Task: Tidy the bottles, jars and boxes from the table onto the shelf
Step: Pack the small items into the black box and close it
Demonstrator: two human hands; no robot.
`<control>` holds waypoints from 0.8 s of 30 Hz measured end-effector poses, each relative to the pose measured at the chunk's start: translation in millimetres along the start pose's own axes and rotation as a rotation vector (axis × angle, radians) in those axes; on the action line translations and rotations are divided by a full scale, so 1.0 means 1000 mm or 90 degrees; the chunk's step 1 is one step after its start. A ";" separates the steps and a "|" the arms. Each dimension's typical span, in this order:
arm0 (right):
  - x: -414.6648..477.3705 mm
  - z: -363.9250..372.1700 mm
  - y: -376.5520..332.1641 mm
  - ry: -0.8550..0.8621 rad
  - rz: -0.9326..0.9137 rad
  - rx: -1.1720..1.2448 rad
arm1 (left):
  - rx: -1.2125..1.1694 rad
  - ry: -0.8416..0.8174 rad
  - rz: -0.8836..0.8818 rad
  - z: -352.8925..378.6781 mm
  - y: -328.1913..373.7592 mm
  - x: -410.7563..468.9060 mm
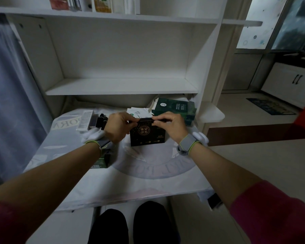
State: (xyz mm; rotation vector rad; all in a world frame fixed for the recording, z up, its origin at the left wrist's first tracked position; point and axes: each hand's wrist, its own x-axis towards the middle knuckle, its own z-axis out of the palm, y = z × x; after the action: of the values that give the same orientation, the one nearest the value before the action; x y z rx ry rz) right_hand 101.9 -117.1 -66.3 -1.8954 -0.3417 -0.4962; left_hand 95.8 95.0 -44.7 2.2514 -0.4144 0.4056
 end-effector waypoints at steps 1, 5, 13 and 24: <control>0.000 0.000 0.000 0.000 0.002 0.000 | -0.002 0.002 0.003 0.001 -0.001 0.000; 0.000 0.000 0.001 -0.008 0.011 0.002 | -0.008 0.000 -0.006 0.001 -0.003 0.001; -0.003 0.003 0.007 -0.010 0.164 0.062 | -0.052 -0.032 -0.119 -0.002 0.001 0.004; 0.000 0.010 0.004 -0.109 0.450 0.144 | 0.014 -0.150 -0.287 -0.015 0.000 0.014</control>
State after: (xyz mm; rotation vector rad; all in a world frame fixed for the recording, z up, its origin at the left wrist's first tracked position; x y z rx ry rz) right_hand 105.1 -109.3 -72.7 -1.6980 0.1657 0.1738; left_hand 105.8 103.9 -29.4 2.3364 -0.0121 -0.0900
